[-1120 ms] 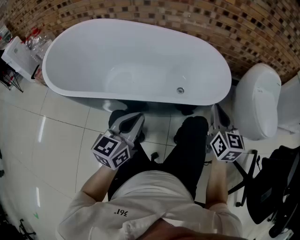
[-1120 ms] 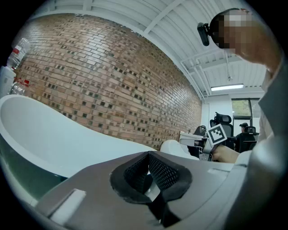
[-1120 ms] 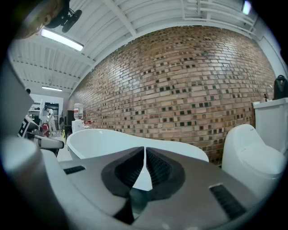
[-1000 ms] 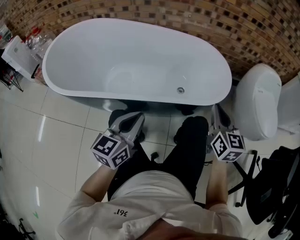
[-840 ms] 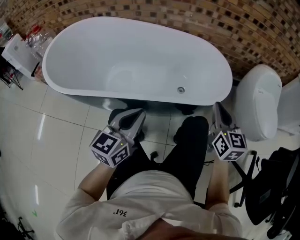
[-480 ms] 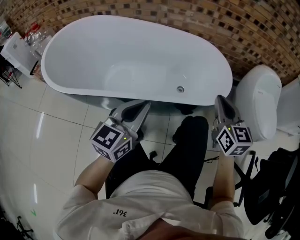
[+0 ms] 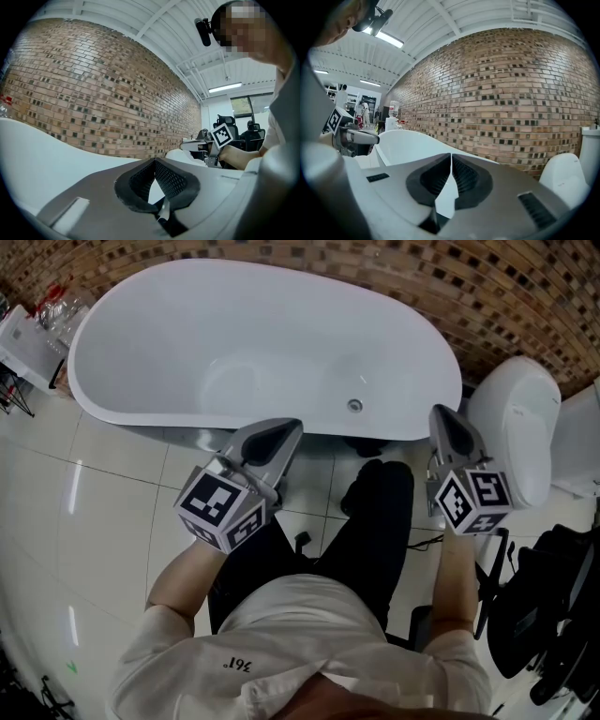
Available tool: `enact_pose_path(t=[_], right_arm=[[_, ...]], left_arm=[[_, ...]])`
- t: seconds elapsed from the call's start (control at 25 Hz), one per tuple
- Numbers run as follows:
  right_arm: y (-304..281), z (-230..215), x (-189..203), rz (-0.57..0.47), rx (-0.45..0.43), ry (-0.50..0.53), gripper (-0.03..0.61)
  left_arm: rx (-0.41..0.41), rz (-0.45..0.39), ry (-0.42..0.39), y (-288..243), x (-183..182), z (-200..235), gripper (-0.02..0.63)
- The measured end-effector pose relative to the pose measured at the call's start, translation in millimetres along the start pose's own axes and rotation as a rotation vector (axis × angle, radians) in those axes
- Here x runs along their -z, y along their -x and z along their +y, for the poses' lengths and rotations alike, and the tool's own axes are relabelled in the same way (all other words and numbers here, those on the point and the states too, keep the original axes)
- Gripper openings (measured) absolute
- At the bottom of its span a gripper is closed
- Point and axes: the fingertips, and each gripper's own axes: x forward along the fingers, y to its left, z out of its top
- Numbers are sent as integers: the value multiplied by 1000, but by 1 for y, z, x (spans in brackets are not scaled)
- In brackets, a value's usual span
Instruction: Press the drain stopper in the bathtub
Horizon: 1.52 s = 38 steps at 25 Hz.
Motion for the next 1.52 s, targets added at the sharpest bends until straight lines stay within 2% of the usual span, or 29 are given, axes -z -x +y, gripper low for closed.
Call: enact_pose_path(t=[0.76, 1.52], right_arm=[[-41, -17, -19, 10, -19, 54, 17], [-97, -32, -25, 45, -80, 68, 17]], left_arm=[[-2, 34, -42, -36, -10, 29, 5], [-5, 76, -17, -86, 3, 58, 5]])
